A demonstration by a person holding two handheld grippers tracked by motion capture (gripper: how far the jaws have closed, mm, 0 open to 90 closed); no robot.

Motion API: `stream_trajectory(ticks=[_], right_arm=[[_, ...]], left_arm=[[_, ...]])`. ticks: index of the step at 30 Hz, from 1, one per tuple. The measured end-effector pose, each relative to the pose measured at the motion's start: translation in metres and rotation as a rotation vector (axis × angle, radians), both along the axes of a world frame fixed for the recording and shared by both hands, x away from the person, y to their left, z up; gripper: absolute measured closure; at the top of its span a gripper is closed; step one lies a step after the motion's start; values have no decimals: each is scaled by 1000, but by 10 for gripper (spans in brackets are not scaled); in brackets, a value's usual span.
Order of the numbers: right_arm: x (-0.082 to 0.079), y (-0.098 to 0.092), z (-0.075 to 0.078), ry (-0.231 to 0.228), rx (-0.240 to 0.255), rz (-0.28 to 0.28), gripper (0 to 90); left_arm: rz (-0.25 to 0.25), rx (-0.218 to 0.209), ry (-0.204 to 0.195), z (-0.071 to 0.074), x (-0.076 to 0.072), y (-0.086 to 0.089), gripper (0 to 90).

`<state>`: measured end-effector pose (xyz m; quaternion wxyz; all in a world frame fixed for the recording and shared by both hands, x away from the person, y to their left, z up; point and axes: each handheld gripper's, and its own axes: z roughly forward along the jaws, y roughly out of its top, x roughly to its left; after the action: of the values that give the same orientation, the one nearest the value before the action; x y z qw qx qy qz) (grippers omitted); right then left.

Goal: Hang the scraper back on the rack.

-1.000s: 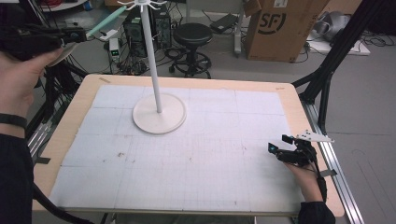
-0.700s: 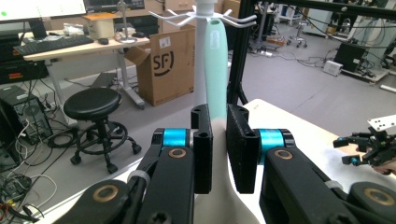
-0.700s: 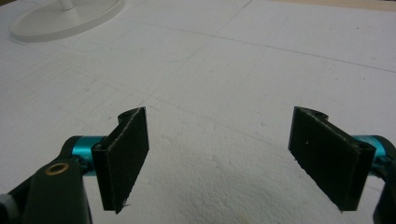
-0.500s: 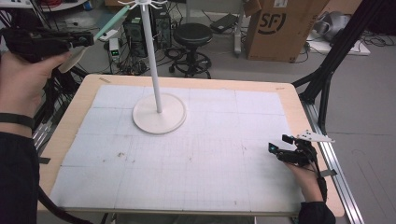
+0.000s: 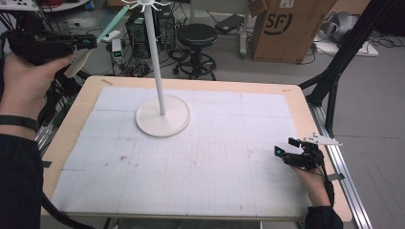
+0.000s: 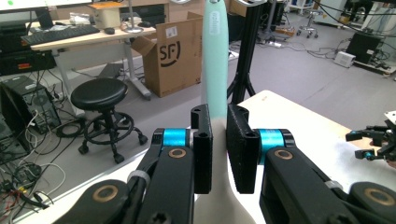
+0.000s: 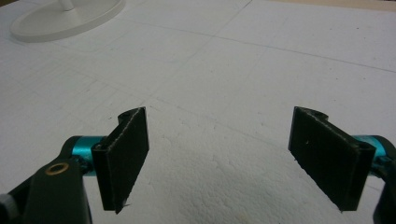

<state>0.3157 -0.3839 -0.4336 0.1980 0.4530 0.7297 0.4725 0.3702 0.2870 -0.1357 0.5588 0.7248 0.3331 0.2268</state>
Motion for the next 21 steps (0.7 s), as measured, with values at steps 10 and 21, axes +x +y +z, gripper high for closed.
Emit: stream_trajectory(ticks=[10,21], right_arm=[[0,-1,0,-4,0,3,198],[0,-1,0,-4,-4,4,198]], left_arm=[[14,22,-9,-12,1,-7,620],[-70,43,-65,-81,-28,-5,273]])
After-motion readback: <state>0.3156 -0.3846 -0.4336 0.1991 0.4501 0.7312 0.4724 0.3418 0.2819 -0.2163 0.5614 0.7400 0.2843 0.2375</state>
